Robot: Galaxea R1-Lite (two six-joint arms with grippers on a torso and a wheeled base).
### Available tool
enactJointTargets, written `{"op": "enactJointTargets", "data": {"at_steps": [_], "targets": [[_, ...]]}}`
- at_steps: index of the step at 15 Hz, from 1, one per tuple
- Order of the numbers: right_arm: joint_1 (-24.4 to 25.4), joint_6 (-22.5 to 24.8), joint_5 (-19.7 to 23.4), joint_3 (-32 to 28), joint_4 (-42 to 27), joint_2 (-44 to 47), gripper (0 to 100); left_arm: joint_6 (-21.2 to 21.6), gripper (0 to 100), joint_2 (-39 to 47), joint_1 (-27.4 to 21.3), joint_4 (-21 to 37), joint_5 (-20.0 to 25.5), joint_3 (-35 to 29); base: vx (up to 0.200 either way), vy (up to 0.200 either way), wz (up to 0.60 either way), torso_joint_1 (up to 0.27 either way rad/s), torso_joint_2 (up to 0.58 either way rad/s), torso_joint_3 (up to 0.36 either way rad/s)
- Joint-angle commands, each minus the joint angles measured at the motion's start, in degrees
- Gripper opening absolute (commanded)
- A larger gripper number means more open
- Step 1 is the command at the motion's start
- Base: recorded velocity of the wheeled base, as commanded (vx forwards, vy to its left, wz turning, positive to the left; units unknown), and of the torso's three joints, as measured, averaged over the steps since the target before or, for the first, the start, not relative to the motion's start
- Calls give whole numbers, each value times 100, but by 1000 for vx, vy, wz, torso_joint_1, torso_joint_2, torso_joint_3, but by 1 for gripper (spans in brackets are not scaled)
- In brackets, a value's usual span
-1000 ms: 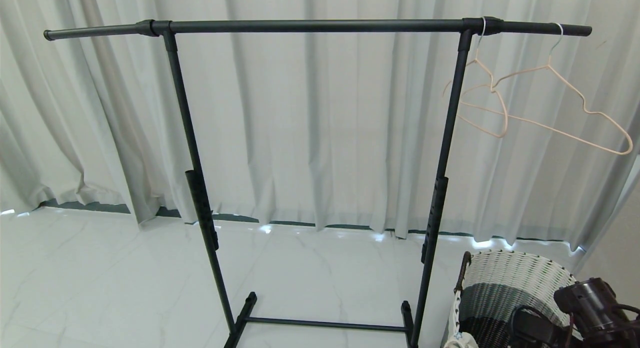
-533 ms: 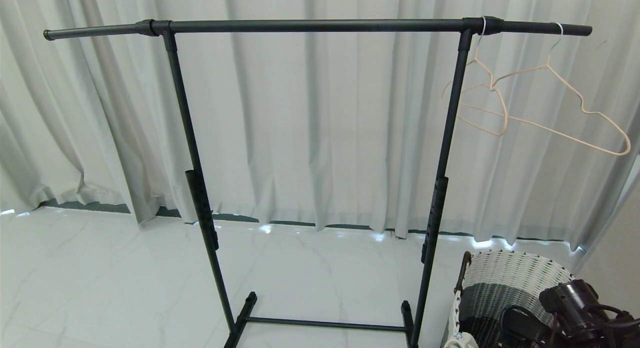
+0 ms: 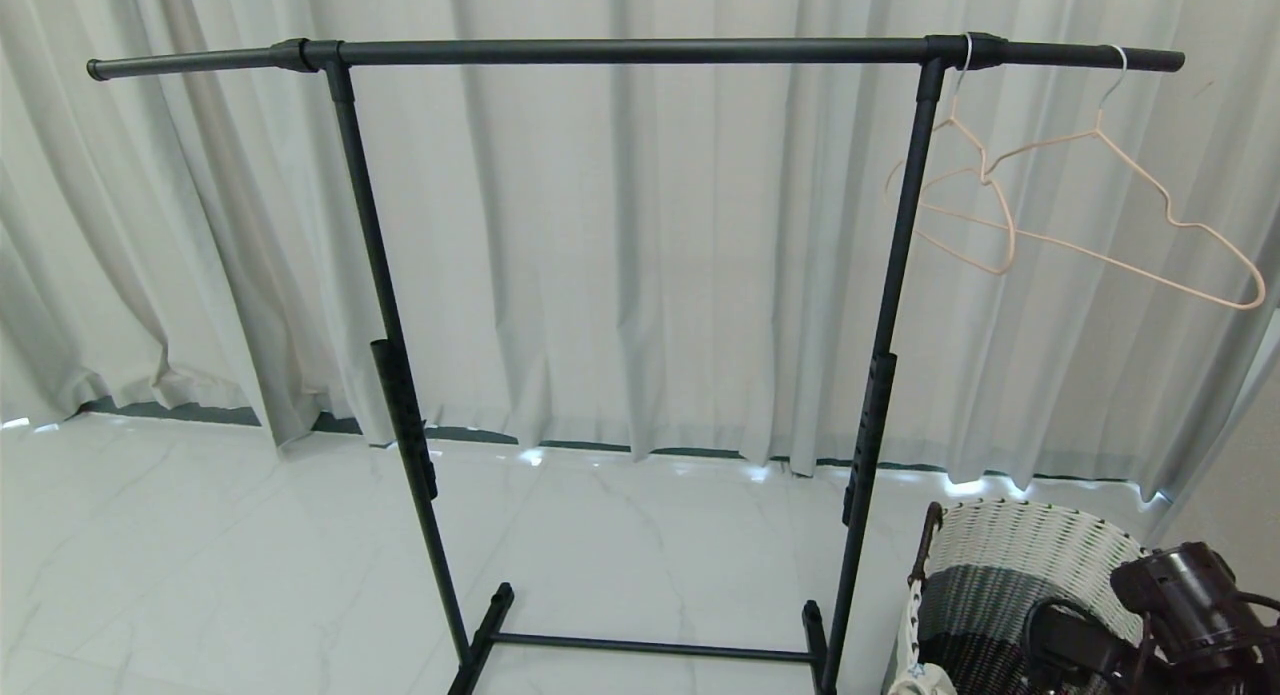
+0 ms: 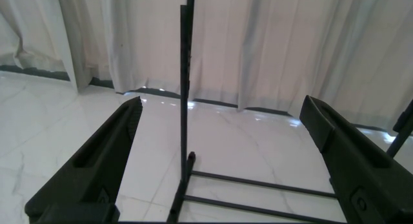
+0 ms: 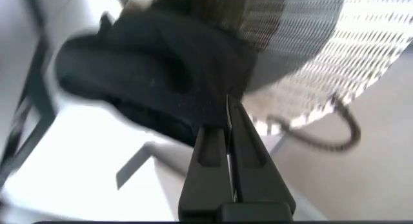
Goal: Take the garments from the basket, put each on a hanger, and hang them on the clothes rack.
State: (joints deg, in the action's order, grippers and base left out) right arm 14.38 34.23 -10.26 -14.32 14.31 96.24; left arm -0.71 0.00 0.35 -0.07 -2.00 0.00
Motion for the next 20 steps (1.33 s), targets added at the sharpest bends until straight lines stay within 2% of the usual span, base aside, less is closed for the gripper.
{"op": "enactJointTargets", "data": {"at_steps": [1, 2, 3, 6, 13, 17, 20], "targets": [[3, -224, 16, -1275, -1976, -1442, 0, 0, 100, 0, 0, -1, -2, 0, 0, 0, 0, 0, 0, 0], [47, -514, 16, -1864, -2925, -1767, 0, 0, 100, 0, 0, -1, -2, 0, 0, 0, 0, 0, 0, 0], [117, -707, 16, -2285, -3514, -2057, 0, 0, 100, 0, 0, -1, -2, 0, 0, 0, 0, 0, 0, 0], [152, -804, 16, -2980, -4305, -2707, 0, 0, 100, 0, 0, -1, -11, 0, -200, 0, 0, 4, -1, 1], [768, -822, 16, -3235, -4314, -3226, 0, 9, 100, 0, 0, -1, -2, 0, -200, 0, 0, 4, 2, 3], [1137, -830, 24, -3727, -4323, -2998, 0, 18, 100, 0, 0, -1, -2, 0, 0, 0, 0, 0, 0, 0], [1541, -927, 33, -4166, -4323, -2435, 0, 36, 100, 0, 0, -1, -2, 0, 0, 0, 0, 0, 0, 0]]}}
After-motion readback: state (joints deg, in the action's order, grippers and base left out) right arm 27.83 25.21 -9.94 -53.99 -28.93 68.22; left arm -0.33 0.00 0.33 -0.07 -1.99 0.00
